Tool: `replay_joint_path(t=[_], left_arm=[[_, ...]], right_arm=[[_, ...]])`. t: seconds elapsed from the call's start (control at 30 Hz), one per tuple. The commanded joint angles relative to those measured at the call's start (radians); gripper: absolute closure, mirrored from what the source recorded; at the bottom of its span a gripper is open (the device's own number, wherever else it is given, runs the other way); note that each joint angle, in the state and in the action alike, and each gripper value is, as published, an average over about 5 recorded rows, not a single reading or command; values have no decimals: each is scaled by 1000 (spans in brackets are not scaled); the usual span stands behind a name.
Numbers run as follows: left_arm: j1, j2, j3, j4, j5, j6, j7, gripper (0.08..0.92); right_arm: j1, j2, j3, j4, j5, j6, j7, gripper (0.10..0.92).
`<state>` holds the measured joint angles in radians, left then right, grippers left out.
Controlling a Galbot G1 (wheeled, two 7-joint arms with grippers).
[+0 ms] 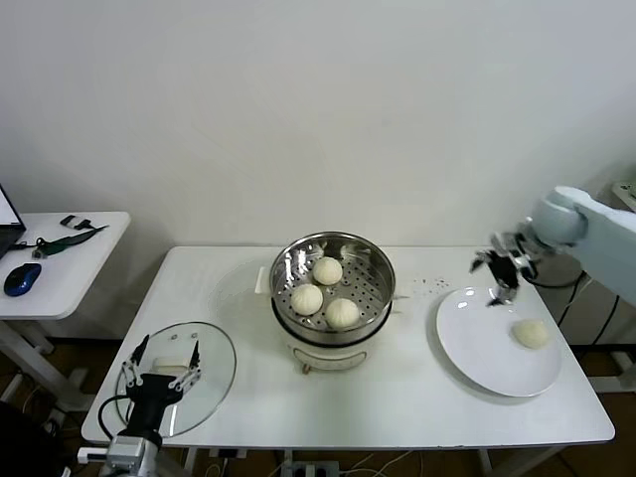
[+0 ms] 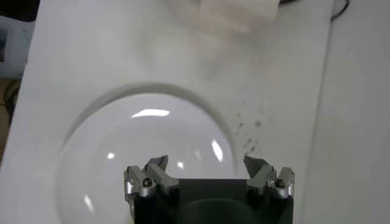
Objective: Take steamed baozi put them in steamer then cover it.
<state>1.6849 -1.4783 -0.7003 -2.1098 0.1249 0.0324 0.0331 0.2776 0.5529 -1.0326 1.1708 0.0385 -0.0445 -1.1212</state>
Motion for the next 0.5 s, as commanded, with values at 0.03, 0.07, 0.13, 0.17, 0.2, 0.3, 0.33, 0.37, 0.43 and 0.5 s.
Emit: replay_joint_path(t=[0.03,0.07,0.13,0.17,0.2,0.3,0.33,0.37,0.43,0.5], left_arm=[[8,-4,0,-7,8,4,-2,177],[9,-4,0,-7,10,5,-3,177],[11,-6,0,-9,13,7,-4,177],[12,-7,0,-10,14,8,-4,177],[13,-8,0,-11,15,8,-4,177],[17,-10,-1,-12,19,9,-5,177],[18,-10,-2,-12,19,9,-5,177],[19,-11,-2,-11,21,8,-5,177],[20,-11,-4,-9,23,9,-5,177],[21,-11,-6,-9,24,9,-6,177]], right_arm=[[-339,-85,319,-163,-146,68,-26,203],[-360,-76,340,-178,-165,78,-25,203],[-402,-51,392,-216,-214,105,-25,203],[-417,-38,414,-237,-235,116,-24,203],[-429,-24,433,-260,-256,130,-24,203],[-448,19,486,-333,-314,168,-24,203],[-452,36,508,-361,-333,181,-24,203],[-456,54,529,-387,-353,193,-24,203],[-459,86,562,-431,-389,209,-26,203],[-456,112,575,-458,-413,215,-28,203]])
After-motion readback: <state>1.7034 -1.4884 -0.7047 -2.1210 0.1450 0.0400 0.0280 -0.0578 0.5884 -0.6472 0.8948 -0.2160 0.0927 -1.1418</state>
